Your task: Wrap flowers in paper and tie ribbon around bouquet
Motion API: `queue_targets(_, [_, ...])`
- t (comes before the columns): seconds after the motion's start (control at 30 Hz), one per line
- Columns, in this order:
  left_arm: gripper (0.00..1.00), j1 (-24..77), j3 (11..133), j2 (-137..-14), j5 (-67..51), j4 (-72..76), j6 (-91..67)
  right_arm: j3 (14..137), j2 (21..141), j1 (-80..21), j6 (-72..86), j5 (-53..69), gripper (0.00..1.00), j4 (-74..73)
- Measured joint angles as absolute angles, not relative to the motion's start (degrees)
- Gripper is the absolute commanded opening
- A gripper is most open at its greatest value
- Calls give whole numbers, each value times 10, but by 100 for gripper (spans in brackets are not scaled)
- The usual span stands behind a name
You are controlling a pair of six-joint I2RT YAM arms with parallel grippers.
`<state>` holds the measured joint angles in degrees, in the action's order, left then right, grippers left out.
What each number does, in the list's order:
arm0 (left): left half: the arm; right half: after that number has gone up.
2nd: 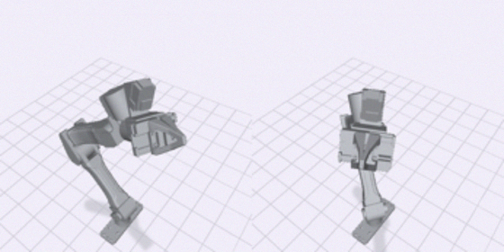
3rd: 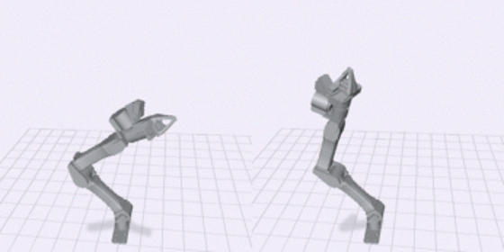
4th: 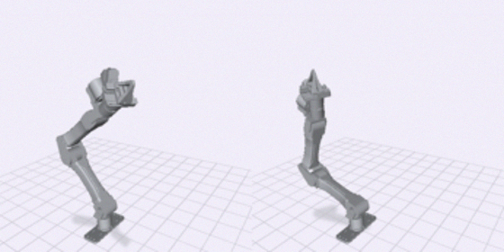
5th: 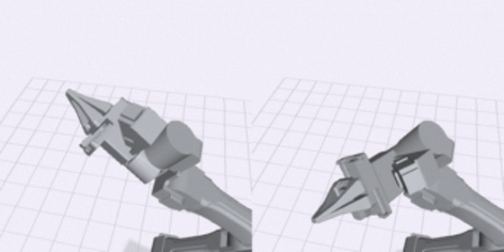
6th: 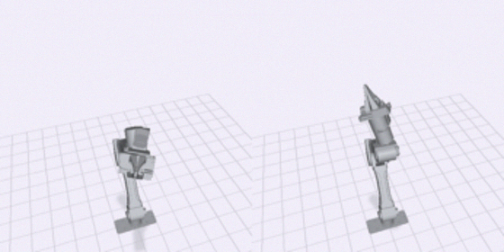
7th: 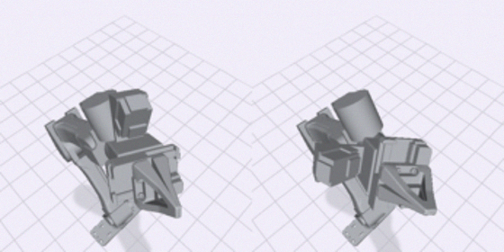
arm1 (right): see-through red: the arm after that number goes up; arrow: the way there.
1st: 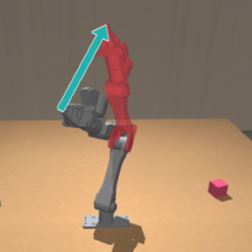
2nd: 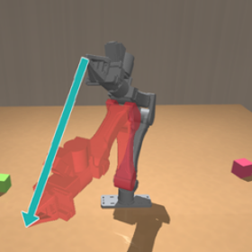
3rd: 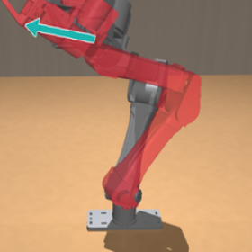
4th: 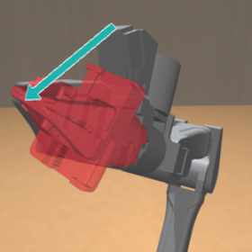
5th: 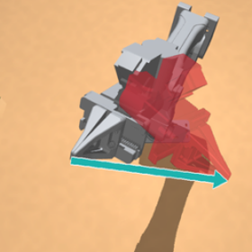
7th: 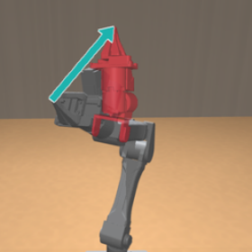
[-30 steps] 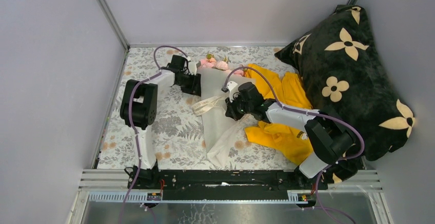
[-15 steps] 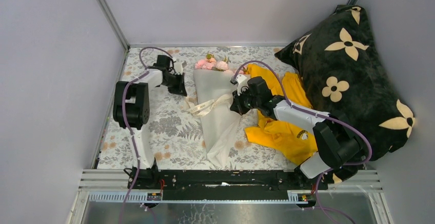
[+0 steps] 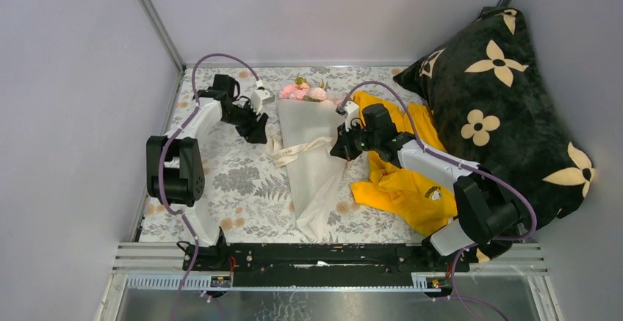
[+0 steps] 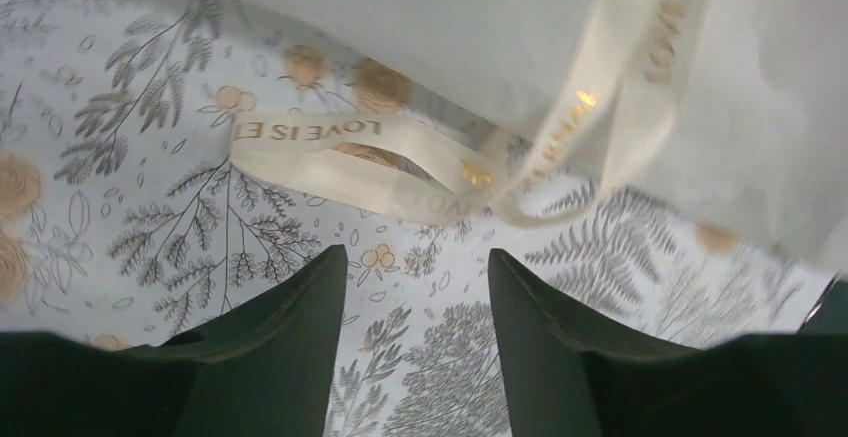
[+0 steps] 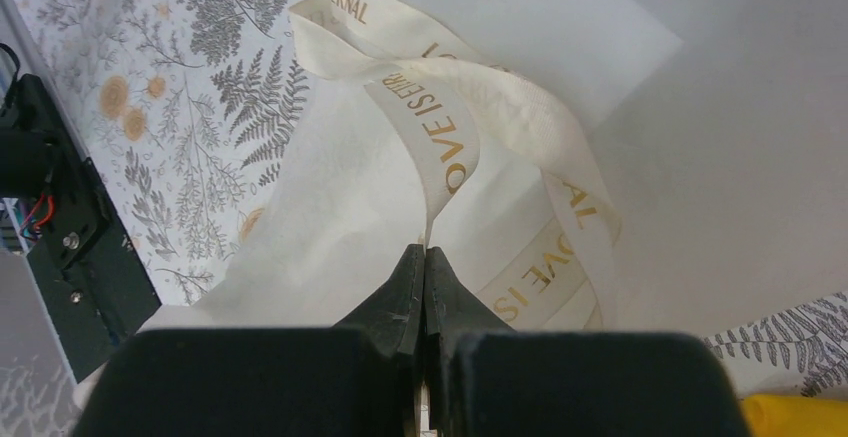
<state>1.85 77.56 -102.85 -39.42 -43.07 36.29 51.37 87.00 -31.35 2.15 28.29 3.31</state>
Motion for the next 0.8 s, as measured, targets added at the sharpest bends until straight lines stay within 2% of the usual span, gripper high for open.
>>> queue_targets(0.1, [73, 19, 756, -1008, -412, -476, 493, 519, 869, -313, 24, 295, 0, 34])
queue_targets(0.17, [76, 20, 740, -1002, -416, -495, 570, 520, 870, -313, 25, 299, 0, 33])
queue_targets(0.37, [71, 31, 679, -1003, -415, -467, 720, 520, 870, -313, 25, 309, 0, 33])
queue_targets(0.63, [67, 68, 646, -1020, -389, -364, 794, 520, 870, -313, 29, 311, 0, 33])
queue_targets(0.7, [62, 80, 637, -1026, -375, -350, 805, 520, 870, -313, 29, 311, 0, 33])
queue_targets(0.8, [41, 93, 631, -1039, -361, -340, 817, 520, 870, -313, 29, 311, 0, 33])
